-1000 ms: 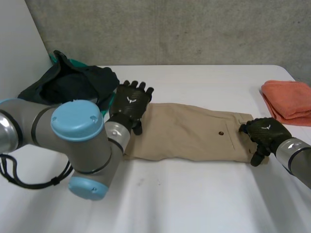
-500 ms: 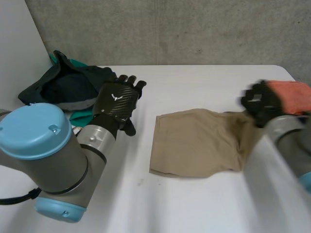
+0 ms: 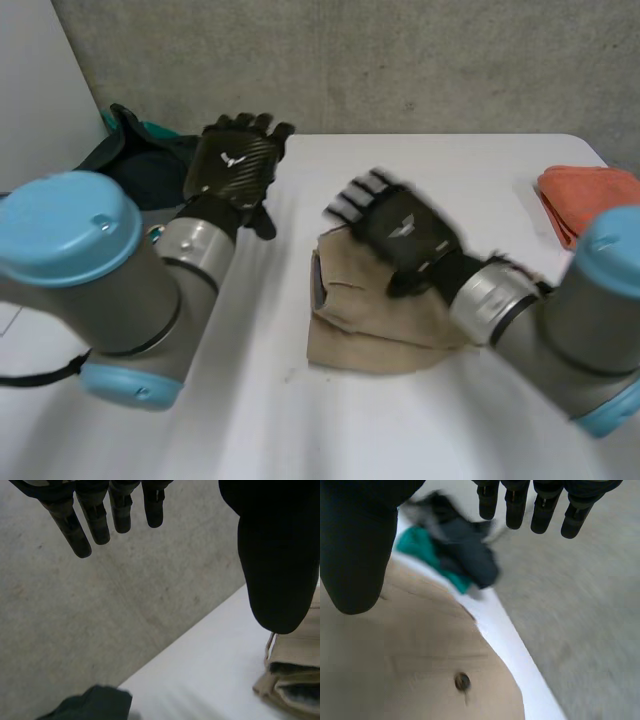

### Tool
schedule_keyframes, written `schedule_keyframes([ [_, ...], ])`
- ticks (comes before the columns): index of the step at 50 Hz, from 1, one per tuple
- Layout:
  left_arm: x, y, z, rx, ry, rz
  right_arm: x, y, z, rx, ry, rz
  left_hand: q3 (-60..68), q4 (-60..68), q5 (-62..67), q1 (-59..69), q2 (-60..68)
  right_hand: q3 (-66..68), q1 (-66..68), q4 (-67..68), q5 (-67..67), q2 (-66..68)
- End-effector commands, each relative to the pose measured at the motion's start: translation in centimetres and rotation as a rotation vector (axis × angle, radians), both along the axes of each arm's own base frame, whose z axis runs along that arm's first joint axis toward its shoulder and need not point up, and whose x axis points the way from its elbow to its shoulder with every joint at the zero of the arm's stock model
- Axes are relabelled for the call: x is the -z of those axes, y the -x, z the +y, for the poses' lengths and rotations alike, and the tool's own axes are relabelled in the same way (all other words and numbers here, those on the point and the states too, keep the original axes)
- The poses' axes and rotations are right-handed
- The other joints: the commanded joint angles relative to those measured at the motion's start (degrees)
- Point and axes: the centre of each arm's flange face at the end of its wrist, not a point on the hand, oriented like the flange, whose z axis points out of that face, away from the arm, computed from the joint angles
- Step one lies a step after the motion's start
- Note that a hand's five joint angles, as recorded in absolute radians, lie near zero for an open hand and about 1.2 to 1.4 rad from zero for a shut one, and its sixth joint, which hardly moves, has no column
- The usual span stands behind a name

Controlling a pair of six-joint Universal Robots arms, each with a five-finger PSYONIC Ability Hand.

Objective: Fold the laundry.

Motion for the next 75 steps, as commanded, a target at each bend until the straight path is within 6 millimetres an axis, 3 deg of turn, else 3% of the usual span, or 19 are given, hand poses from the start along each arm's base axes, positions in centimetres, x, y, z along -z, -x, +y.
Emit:
schedule_keyframes([
  [1,1.4,5.5,0.6,0.133,-0.001,0.014,-2.1,5.1,-4.6,0.210,-0.328,-0.288,-2.14,-1.69,-2.83,-0.93,-1.82,-2.21,-3.28,-2.19,-3.01,-2.44],
  [4,3.2,7.0,0.6,0.177,-0.053,-0.004,-1.3,6.4,-5.7,0.269,-0.412,-0.269,-2.14,-1.69,-2.83,-0.93,-1.82,-2.21,-3.28,-2.19,-3.01,-2.44],
  [9,7.2,9.0,0.9,0.215,-0.177,-0.059,1.2,6.1,-6.8,0.288,-0.520,-0.198,-1.76,-1.32,-2.46,-0.56,-1.45,-2.21,-3.28,-2.19,-3.01,-2.44],
  [17,11.9,7.5,1.0,0.093,-0.367,-0.245,5.8,6.0,-7.6,0.275,-0.555,0.025,-0.24,0.21,-0.94,0.96,0.07,-2.21,-3.28,-2.19,-3.01,-2.44],
  [20,12.3,6.9,1.2,0.066,-0.391,-0.273,7.4,6.2,-8.0,0.285,-0.537,0.109,-0.24,0.21,-0.94,0.96,0.07,-2.21,-3.28,-2.19,-3.01,-2.44],
  [23,12.1,6.8,1.6,0.070,-0.399,-0.282,7.9,6.6,-8.3,0.336,-0.507,0.189,-0.24,0.21,-0.94,0.96,0.07,-2.21,-3.28,-2.19,-3.01,-2.44],
  [26,10.9,6.8,2.2,0.083,-0.403,-0.285,7.1,6.2,-8.2,0.349,-0.457,0.218,-0.41,0.04,-1.10,0.80,-0.09,-2.21,-3.28,-2.19,-3.01,-2.44],
  [32,5.7,6.9,3.3,0.119,-0.342,-0.227,3.8,5.8,-7.6,0.350,-0.365,0.185,-1.58,-1.14,-2.28,-0.38,-1.27,-2.21,-3.28,-2.19,-3.01,-2.44],
  [34,4.4,6.9,3.4,0.132,-0.322,-0.206,2.8,5.5,-6.8,0.340,-0.324,0.163,-2.14,-1.69,-2.83,-0.93,-1.82,-2.21,-3.28,-2.19,-3.01,-2.44],
  [38,-0.7,6.4,4.2,0.195,-0.244,-0.119,0.7,5.3,-5.1,0.329,-0.218,0.096,-2.14,-1.69,-2.83,-0.93,-1.82,-2.21,-3.28,-2.19,-3.01,-2.44],
  [41,-2.2,5.9,4.5,0.218,-0.225,-0.098,-0.3,5.7,-3.0,0.325,-0.136,0.054,-2.14,-1.69,-2.83,-0.93,-1.82,-2.21,-3.28,-2.19,-3.01,-2.44],
  [43,-2.9,5.2,4.6,0.242,-0.222,-0.089,-0.1,5.8,-1.7,0.317,-0.106,0.040,-2.14,-1.69,-2.83,-0.93,-1.82,-2.21,-3.28,-2.19,-3.01,-2.44],
  [44,-3.3,4.8,4.6,0.256,-0.219,-0.084,0.6,5.8,-0.2,0.300,-0.090,0.033,-2.14,-1.69,-2.83,-0.93,-1.82,-2.21,-3.28,-2.19,-3.01,-2.44],
  [49,-3.6,4.4,5.0,0.303,-0.235,-0.073,4.1,5.1,3.8,0.239,-0.125,0.057,-1.93,-1.48,-2.62,-0.72,-1.61,-2.21,-3.28,-2.19,-3.01,-2.44],
  [53,-2.9,4.3,5.2,0.311,-0.263,-0.076,6.4,5.0,4.7,0.223,-0.157,0.075,-2.09,-1.65,-2.79,-0.89,-1.78,-2.21,-3.28,-2.19,-3.01,-2.44],
  [60,-2.2,4.3,5.0,0.306,-0.268,-0.076,9.2,4.3,3.7,0.209,-0.150,0.088,-2.09,-1.65,-2.79,-0.89,-1.78,-2.21,-3.28,-2.19,-3.01,-2.44],
  [68,-2.1,4.4,4.8,0.304,-0.264,-0.071,9.8,3.6,2.8,0.195,-0.123,0.076,-2.09,-1.65,-2.79,-0.89,-1.78,-2.14,-3.21,-2.12,-2.94,-2.37],
  [75,-2.2,4.0,4.0,0.283,-0.260,-0.065,9.8,3.0,1.4,0.199,-0.077,0.053,-1.93,-1.48,-2.62,-0.72,-1.61,11.83,10.75,11.85,11.03,11.60],
])
